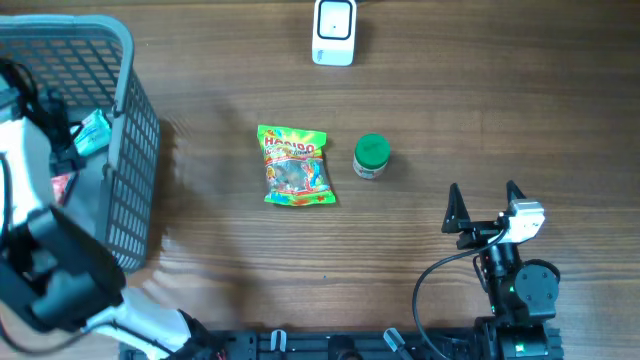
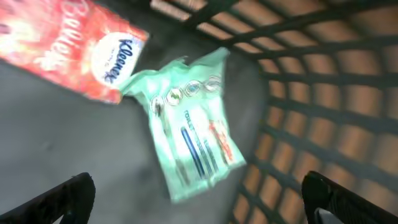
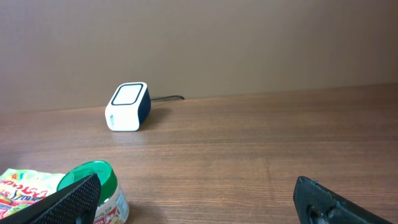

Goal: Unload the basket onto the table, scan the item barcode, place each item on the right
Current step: 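Grasp the mint-green wipes pack and place it between bag and jar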

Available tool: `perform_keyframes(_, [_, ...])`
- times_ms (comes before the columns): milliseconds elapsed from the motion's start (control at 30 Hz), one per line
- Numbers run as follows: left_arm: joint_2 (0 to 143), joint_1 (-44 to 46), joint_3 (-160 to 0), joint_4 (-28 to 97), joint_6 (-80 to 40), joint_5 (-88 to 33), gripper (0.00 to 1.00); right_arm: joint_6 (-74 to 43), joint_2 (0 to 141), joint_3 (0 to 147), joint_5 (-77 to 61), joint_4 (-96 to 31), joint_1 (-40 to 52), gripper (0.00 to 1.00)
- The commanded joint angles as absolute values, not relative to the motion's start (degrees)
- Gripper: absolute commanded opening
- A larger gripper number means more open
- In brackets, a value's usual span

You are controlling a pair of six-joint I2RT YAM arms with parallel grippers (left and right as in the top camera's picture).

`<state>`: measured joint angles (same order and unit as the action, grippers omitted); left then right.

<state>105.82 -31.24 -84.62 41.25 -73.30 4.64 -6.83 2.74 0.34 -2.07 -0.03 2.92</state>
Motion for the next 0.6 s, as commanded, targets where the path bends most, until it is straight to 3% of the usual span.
perform_keyframes(0, [113.0,-31.0,-84.3,36.5,-77.3,2.0,1.0,-7.7,2.7,0.3,-1.8,0.1,3.2,1.0])
perform_keyframes(233, [120.8,-30.7,-84.3,29.7,-80.2,1.0,0.99,-7.7,2.7,0.3,-1.8,0.1,3.2,1.0])
perform_keyframes(267, [121.6,-30.4,-84.3,29.8,-79.9,0.9,0.88,-7.6,2.7,0.3,-1.8,0.2,3.2,1.0])
perform_keyframes(333, [122.1,-29.8,-84.3,32.1,-79.7,0.9,0.17,-7.6,2.7,0.3,-1.8,0.1,3.2,1.0])
perform_keyframes(367, [121.8,-29.7,-84.3,32.8,-79.2,0.0,0.06,-7.6,2.7,0.3,-1.8,0.1,3.2,1.0])
perform_keyframes(567, [110.8,-32.5,-85.8,34.3,-75.2,-11.8,0.04,-7.6,2.7,0.3,-1.8,0.2,3.2,1.0])
